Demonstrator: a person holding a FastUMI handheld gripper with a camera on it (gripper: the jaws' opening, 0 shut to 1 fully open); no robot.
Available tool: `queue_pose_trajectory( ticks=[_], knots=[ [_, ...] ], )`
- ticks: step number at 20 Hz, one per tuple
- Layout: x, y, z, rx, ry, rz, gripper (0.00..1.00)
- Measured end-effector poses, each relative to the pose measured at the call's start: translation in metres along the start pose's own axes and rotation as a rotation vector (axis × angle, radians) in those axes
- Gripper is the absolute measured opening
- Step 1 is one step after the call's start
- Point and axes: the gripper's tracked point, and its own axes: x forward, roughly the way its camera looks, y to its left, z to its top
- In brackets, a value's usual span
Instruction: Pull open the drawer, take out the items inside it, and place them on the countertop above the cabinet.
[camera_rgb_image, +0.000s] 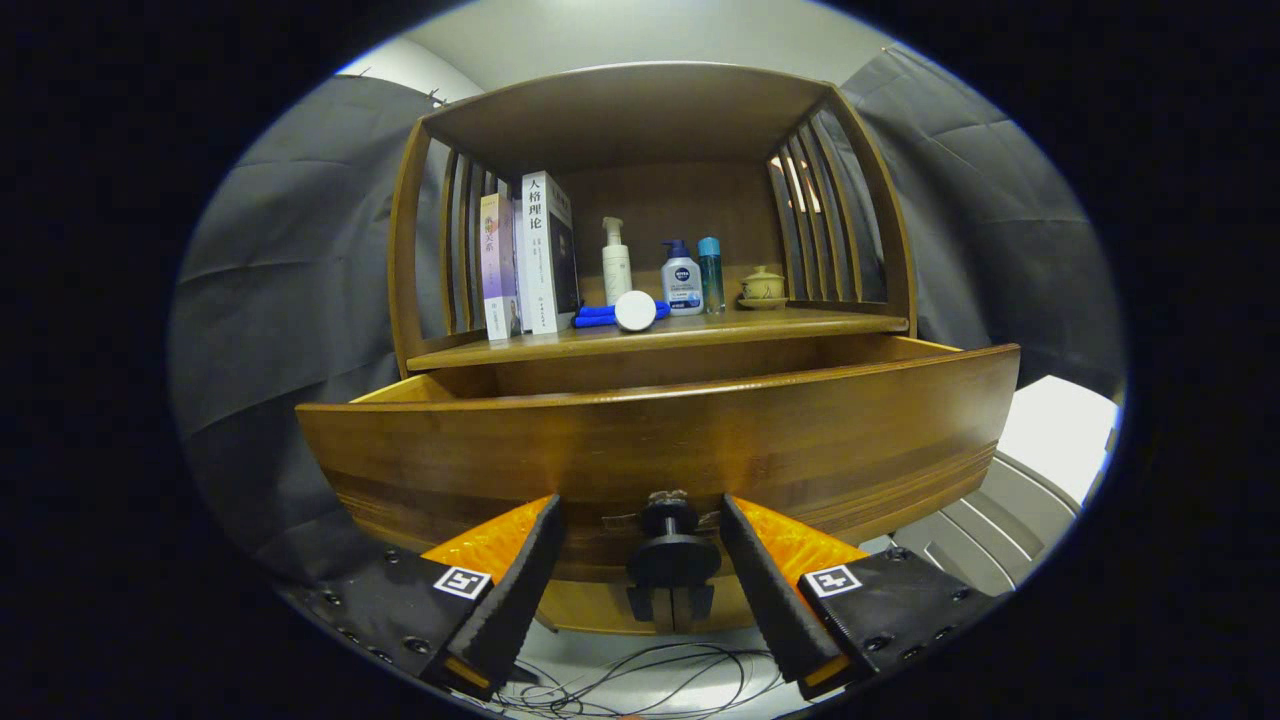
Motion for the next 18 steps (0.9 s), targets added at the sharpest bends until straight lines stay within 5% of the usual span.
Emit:
queue_pose_trajectory(
  ticks=[18],
  knots=[
    [0.059,0.001,0.013,-0.026,-0.033,-0.019,0.98]
  ],
)
